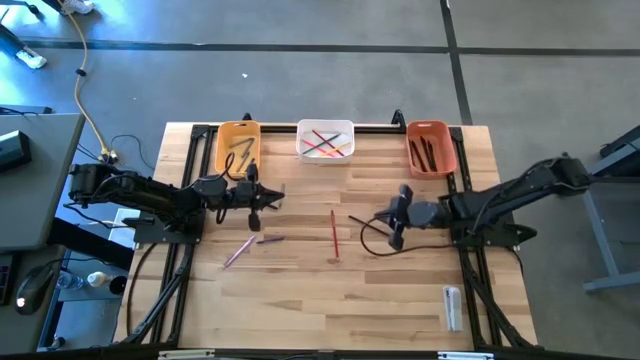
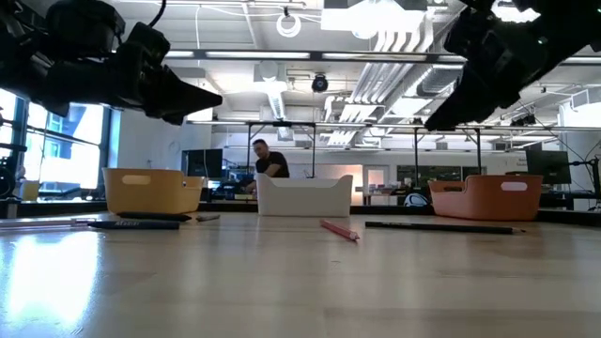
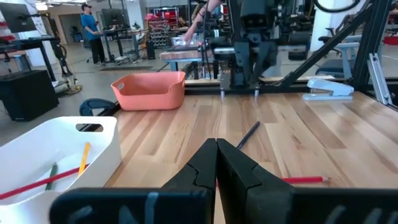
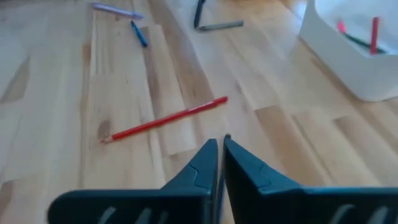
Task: Sort crayons/erasers/pens/pencils in bins
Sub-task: Put the blue color pencil into the white bin
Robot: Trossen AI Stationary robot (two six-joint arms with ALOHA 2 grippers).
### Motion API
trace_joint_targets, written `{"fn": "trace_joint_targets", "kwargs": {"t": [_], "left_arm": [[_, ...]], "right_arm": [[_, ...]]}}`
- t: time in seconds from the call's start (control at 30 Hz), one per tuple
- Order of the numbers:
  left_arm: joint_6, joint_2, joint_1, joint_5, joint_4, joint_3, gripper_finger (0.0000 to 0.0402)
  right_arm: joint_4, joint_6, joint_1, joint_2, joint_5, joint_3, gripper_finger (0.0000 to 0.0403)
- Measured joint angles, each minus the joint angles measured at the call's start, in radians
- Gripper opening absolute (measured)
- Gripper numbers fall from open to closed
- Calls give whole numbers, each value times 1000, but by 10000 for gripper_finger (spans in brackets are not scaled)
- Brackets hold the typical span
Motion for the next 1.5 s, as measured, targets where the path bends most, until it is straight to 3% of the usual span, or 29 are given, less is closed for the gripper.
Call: {"fn": "trace_joint_targets", "kwargs": {"t": [0.23,0.67,1.07,1.5], "left_arm": [[0,0,1,0,-1,25,0],[0,0,1,0,-4,36,0],[-9,0,1,1,-28,37,0],[-50,0,0,1,-35,37,0]], "right_arm": [[-117,111,55,50,26,1,82],[-521,400,89,376,-104,182,89],[-493,358,39,447,-161,196,88],[-457,362,6,444,-193,164,53]]}}
